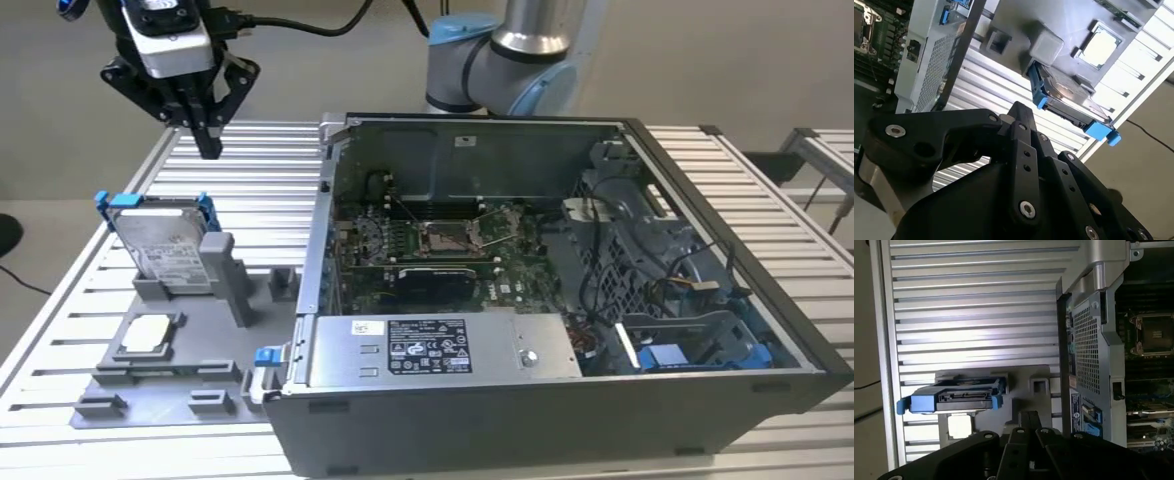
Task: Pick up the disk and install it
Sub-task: 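Reach for the disk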
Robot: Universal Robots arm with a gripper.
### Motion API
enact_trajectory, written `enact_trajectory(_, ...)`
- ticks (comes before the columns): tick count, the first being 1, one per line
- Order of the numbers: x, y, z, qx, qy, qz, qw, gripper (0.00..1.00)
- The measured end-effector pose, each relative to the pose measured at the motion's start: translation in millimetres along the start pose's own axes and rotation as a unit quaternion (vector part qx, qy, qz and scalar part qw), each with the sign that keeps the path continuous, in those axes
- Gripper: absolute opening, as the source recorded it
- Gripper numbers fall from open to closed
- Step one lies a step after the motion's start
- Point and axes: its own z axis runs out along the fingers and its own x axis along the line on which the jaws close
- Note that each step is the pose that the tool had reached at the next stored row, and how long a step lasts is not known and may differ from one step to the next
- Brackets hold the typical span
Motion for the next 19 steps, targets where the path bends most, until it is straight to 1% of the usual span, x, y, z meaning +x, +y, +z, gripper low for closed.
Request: enact_trajectory(19, 47.0, -3.0, -1.0, 0.0000, 0.0000, 0.000, 1.00000, 0.00)
